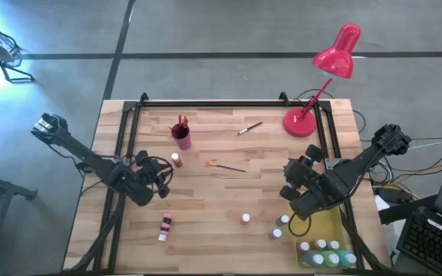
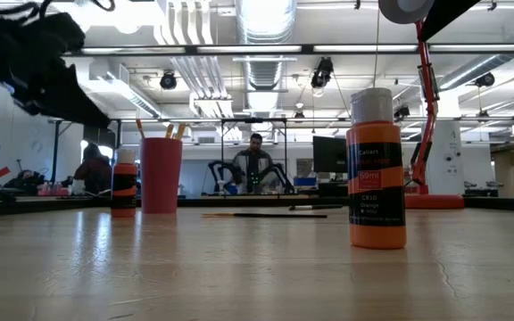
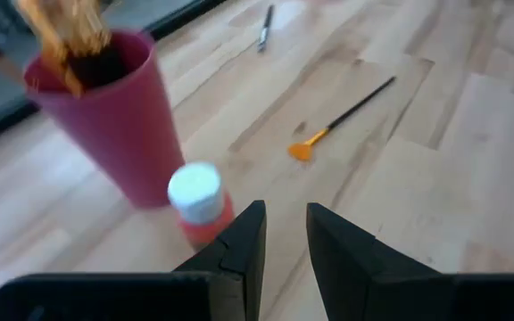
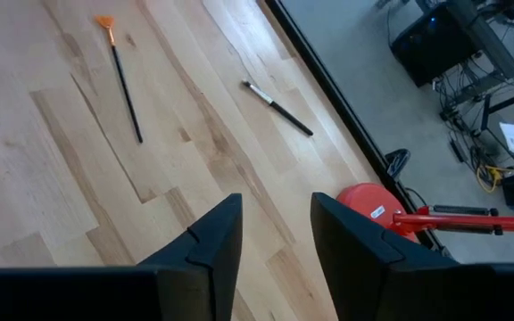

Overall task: Pick & Place Paint Supplies
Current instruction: Put the red paint bottle into the yellow bin

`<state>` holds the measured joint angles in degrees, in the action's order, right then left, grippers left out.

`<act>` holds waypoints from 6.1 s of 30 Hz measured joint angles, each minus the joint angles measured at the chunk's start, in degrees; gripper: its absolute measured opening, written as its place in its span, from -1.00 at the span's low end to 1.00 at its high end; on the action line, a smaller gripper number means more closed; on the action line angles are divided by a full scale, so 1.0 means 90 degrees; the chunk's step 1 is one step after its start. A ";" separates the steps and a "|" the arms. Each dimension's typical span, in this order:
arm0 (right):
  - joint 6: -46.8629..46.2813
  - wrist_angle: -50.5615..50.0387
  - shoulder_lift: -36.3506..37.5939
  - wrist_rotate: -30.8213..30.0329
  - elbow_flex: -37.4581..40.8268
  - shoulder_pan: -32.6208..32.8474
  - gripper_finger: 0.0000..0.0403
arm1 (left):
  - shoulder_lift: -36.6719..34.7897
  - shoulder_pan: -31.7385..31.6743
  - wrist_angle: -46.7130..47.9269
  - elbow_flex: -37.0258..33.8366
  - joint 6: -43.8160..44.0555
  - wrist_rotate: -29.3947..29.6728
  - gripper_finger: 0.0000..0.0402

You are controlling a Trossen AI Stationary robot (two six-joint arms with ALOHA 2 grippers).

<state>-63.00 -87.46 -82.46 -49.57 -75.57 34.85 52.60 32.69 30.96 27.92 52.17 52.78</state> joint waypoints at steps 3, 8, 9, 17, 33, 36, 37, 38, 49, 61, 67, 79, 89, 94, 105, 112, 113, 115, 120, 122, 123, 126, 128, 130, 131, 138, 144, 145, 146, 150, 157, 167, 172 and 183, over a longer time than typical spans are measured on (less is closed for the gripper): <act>0.0000 0.0000 0.0000 -0.0016 0.0000 0.0000 -0.32 | 0.0002 0.0000 -0.0010 -0.0182 0.0538 0.0048 -0.55; -0.0002 0.0000 0.0000 -0.0019 0.0000 -0.0005 -0.31 | 0.0002 -0.0002 -0.0006 -0.0353 0.0909 0.0080 -0.53; -0.0002 0.0000 0.0000 -0.0019 0.0000 -0.0005 -0.32 | 0.0002 -0.0002 -0.0006 -0.0368 0.0935 0.0080 -0.51; -0.0002 0.0002 0.0000 -0.0019 0.0000 -0.0005 -0.44 | 0.0002 -0.0010 -0.0005 -0.0422 0.0973 0.0140 -0.16; 0.0000 0.0010 0.0000 -0.0144 0.0000 0.0000 -0.68 | 0.0002 -0.0127 0.0009 -0.0427 -0.0179 0.0621 -0.07; 0.0000 0.0012 0.0000 -0.0179 0.0000 0.0000 -0.69 | 0.0002 -0.0171 0.0009 -0.0427 -0.0197 0.0631 -0.07; 0.0000 0.0012 0.0000 -0.0181 0.0000 0.0000 -0.69 | 0.0002 -0.0193 0.0007 -0.0427 -0.0197 0.0630 -0.07; 0.0000 0.0012 0.0000 -0.0181 0.0000 0.0000 -0.70 | 0.0002 -0.0217 0.0007 -0.0427 -0.0193 0.0630 -0.07; 0.0000 0.0051 0.0000 -0.0179 0.0000 -0.0005 -0.56 | 0.0120 -0.0686 -0.0002 -0.0427 -0.0120 0.0386 -0.07; 0.0000 0.0095 0.0000 -0.0179 0.0000 -0.0005 -0.43 | 0.0535 -0.0873 -0.0299 -0.0429 -0.0154 0.0354 -0.07; 0.0000 0.0104 0.0000 -0.0179 0.0000 -0.0005 -0.49 | 0.0812 -0.0945 -0.0498 -0.0429 -0.0163 0.0325 -0.07; 0.0008 0.0113 0.0000 -0.0179 0.0000 -0.0005 -0.65 | 0.1198 -0.1371 -0.1173 -0.0429 -0.0563 0.0307 -0.07; 0.0005 0.0112 0.0000 -0.0176 0.0000 -0.0005 -0.55 | 0.1450 -0.1651 -0.1413 -0.0429 -0.0778 0.0305 -0.07; 0.0015 0.0112 0.0000 -0.0179 0.0000 -0.0005 -0.48 | 0.1462 -0.1664 -0.1440 -0.0429 -0.0784 0.0288 -0.15; 0.0015 0.0112 0.0000 -0.0206 0.0000 0.0000 -0.45 | 0.1445 -0.1666 -0.1502 -0.0427 -0.0863 0.0195 -0.43; 0.0003 0.0291 0.0000 -0.0184 0.0000 0.0000 -0.57 | 0.1218 -0.1666 -0.1890 -0.0128 -0.1534 -0.0908 -0.43; 0.0039 0.0366 0.0000 -0.0181 0.0000 0.0000 -0.59 | 0.1191 -0.1666 -0.2081 -0.0046 -0.1786 -0.1127 -0.43; 0.0241 0.0562 0.0000 -0.0181 0.0000 0.0000 -0.62 | 0.1150 -0.1676 -0.2571 0.0130 -0.2444 -0.1578 -0.43; 0.1427 0.1494 0.0000 -0.0175 0.0000 -0.0005 -0.66 | 0.1142 -0.1887 -0.3353 0.0695 -0.3971 -0.3101 -0.43; 0.2049 0.1928 0.0000 -0.0133 -0.0019 -0.0005 -0.66 | 0.1165 -0.2092 -0.3389 0.1004 -0.4340 -0.3806 -0.43; 0.2350 0.2121 -0.0001 -0.0084 -0.0055 -0.0005 -0.65 | 0.1188 -0.2211 -0.3386 0.1146 -0.4501 -0.4154 -0.43; 0.3284 0.2753 -0.0002 0.0051 -0.0197 -0.0005 -0.61 | 0.1330 -0.2646 -0.3373 0.1533 -0.4919 -0.5407 -0.43; 0.3893 0.3110 -0.0002 0.0154 -0.0300 0.0000 -0.58 | 0.1479 -0.2950 -0.3368 0.1782 -0.5109 -0.6290 -0.43; 0.4471 0.3466 -0.0002 0.0345 -0.0399 0.0000 -0.54 | 0.1686 -0.3223 -0.3373 0.2033 -0.5266 -0.7092 -0.43; 0.4765 0.3679 -0.0002 0.0391 -0.0431 0.0000 -0.52 | 0.1819 -0.3334 -0.3356 0.2159 -0.5344 -0.7450 -0.43; 0.6611 0.5208 -0.0002 0.1375 -0.0542 -0.0215 -0.39 | 0.2965 -0.3666 -0.3253 0.3192 -0.5829 -0.9097 -0.43; 0.7378 0.5576 -0.0002 0.2190 -0.0539 -0.0591 -0.28 | 0.3872 -0.3679 -0.2333 0.4267 -0.6338 -0.9831 -0.43; 0.7402 0.5610 -0.0002 0.2357 -0.0539 -0.0661 -0.27 | 0.4003 -0.3679 -0.2064 0.4468 -0.6482 -0.9842 -0.43; 0.7431 0.5642 -0.0002 0.2545 -0.0539 -0.0726 -0.25 | 0.4131 -0.3679 -0.1795 0.4689 -0.6646 -0.9860 -0.43; 0.7466 0.5693 -0.0003 0.3061 -0.0539 -0.0855 -0.20 | 0.4597 -0.3687 -0.0978 0.5515 -0.7298 -0.9857 -0.43; 0.7531 0.5676 -0.0015 0.3202 -0.0539 -0.0850 -0.10 | 0.5334 -0.3802 -0.0219 0.6864 -0.8031 -1.0018 -0.43; 0.7718 0.5357 -0.0017 0.3234 -0.0534 -0.0848 -0.03 | 0.6198 -0.3835 0.0713 0.8370 -0.8459 -1.0309 -0.43; 0.7990 0.5357 -0.0017 0.3351 -0.0534 -0.0848 -0.05 | 0.6383 -0.3847 0.0746 0.8703 -0.8473 -1.0479 -0.43; 0.8097 0.4903 -0.0019 0.3377 -0.0532 -0.0848 -0.08 | 0.6545 -0.3844 0.0814 0.9056 -0.8366 -1.0878 -0.43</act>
<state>9.87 -43.33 -82.63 -19.18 -80.36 27.22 111.51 -1.91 38.29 109.42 -23.13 -45.13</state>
